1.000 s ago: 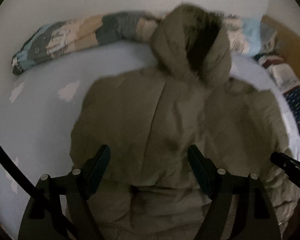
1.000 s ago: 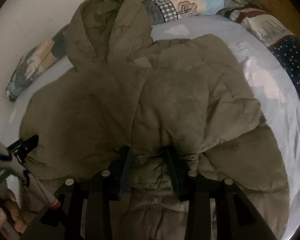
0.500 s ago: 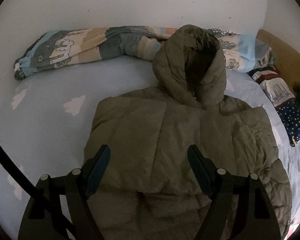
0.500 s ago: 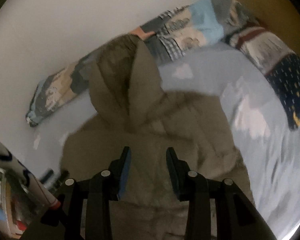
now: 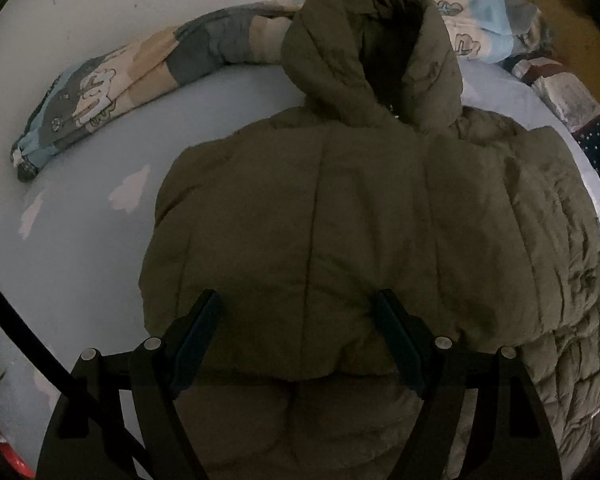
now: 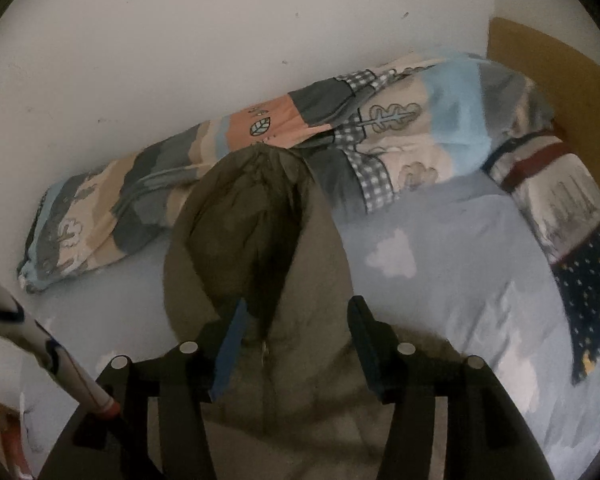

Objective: Fold large clothes

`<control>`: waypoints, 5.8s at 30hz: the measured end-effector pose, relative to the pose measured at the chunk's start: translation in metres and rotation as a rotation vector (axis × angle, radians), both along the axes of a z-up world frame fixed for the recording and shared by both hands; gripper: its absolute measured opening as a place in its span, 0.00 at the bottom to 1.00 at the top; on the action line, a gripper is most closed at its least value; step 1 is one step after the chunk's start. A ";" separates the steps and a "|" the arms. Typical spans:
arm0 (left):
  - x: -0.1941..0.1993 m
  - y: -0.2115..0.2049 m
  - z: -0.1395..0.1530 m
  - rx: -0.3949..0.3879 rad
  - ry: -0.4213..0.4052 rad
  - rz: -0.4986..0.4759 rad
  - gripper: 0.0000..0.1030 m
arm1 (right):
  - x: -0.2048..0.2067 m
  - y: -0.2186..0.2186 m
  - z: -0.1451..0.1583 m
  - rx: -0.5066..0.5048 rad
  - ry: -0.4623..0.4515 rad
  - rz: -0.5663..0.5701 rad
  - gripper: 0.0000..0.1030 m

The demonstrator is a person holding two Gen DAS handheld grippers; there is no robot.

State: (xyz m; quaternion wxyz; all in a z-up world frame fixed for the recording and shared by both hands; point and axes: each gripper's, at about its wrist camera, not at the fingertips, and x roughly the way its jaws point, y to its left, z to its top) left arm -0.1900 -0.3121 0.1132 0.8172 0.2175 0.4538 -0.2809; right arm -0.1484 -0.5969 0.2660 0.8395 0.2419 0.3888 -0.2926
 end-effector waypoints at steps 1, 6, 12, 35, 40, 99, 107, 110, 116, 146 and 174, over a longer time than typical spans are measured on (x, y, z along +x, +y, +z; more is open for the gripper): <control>0.000 0.001 0.003 -0.007 -0.011 -0.001 0.76 | 0.010 -0.007 -0.004 -0.003 0.004 -0.008 0.55; 0.000 0.007 0.011 -0.025 -0.069 0.009 0.76 | 0.061 -0.042 -0.034 -0.044 0.046 -0.033 0.55; 0.009 0.012 0.010 -0.069 -0.026 0.031 0.76 | 0.100 -0.069 -0.066 -0.112 0.076 -0.062 0.55; 0.025 0.060 0.053 -0.268 0.036 0.176 0.76 | -0.103 0.047 0.005 -0.174 -0.121 0.047 0.05; 0.028 0.074 0.068 -0.327 0.006 0.226 0.76 | -0.179 0.097 -0.025 -0.093 -0.134 0.014 0.05; -0.031 -0.042 0.021 -0.274 0.046 -0.042 0.80 | -0.168 0.135 -0.154 0.049 0.029 0.128 0.35; -0.032 -0.048 -0.008 -0.107 0.034 -0.054 0.80 | -0.172 0.134 -0.152 0.087 0.045 0.174 0.35; -0.032 -0.040 -0.002 -0.131 0.041 -0.066 0.80 | -0.179 0.127 -0.142 0.121 -0.020 0.131 0.35; -0.038 -0.031 0.019 -0.157 -0.003 -0.086 0.80 | -0.190 0.112 -0.134 0.134 -0.113 0.043 0.35; -0.016 -0.022 -0.008 -0.067 0.066 -0.024 0.86 | -0.154 0.139 -0.155 0.109 -0.005 0.188 0.36; -0.017 0.000 -0.007 -0.085 0.084 -0.024 0.87 | -0.159 0.134 -0.155 0.109 0.025 0.149 0.39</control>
